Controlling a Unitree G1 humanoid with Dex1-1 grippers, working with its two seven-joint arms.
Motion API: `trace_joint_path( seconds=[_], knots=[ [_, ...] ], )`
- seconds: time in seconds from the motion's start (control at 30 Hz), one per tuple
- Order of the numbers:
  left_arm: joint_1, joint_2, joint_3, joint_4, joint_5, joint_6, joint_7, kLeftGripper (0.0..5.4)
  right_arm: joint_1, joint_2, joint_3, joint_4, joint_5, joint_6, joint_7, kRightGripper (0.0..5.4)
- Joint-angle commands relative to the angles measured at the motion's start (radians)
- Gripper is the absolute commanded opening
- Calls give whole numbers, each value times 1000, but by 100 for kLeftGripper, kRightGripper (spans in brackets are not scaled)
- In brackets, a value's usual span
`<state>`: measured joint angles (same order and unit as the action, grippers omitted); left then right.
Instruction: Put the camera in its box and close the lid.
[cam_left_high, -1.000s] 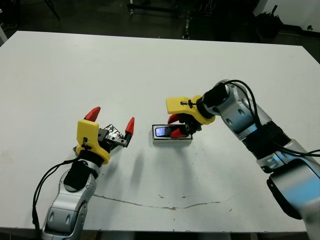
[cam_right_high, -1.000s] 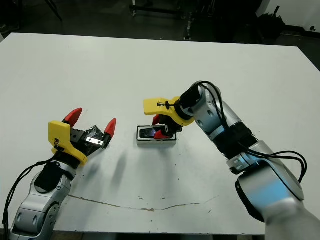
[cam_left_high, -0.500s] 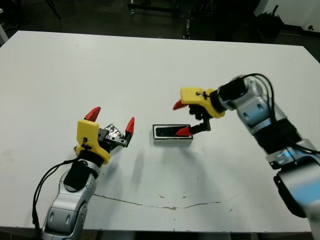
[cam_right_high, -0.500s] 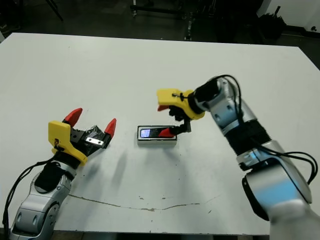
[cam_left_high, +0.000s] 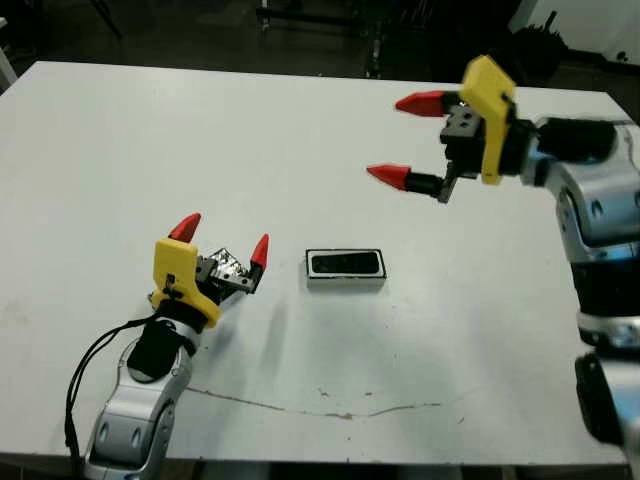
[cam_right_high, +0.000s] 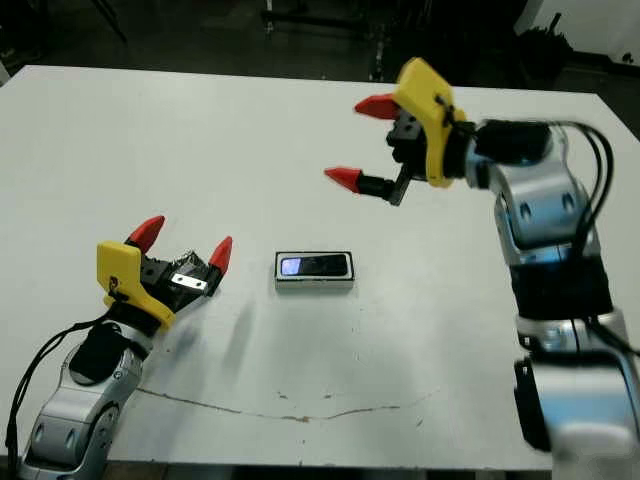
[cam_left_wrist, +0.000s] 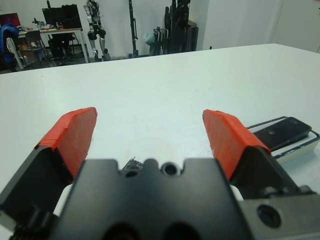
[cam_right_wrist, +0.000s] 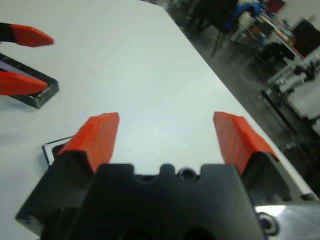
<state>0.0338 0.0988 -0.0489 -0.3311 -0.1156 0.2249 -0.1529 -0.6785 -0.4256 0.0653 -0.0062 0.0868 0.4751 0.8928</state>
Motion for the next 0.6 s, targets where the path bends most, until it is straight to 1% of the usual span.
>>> trace_joint_path(
  seconds=[0.03, 0.1, 0.33, 0.47, 0.6],
  knots=[
    [4, 2, 3, 3, 3, 7, 1, 540, 77, 5, -3, -52, 16, 15, -58, 427],
    [4, 2, 7, 4, -2, 5, -2, 540, 117, 11, 2, -65, 26, 18, -81, 399],
    [3, 4, 9, 1, -2, 7, -2, 540, 200, 44, 24, -72, 25, -28, -150, 294],
    [6, 4, 6, -6, 7, 11, 5, 540, 208, 46, 46, -87, 19, -4, -174, 236],
    [11, 1, 4, -10, 7, 9, 5, 540, 214, 43, 72, -95, 7, -8, -193, 178]
  ],
)
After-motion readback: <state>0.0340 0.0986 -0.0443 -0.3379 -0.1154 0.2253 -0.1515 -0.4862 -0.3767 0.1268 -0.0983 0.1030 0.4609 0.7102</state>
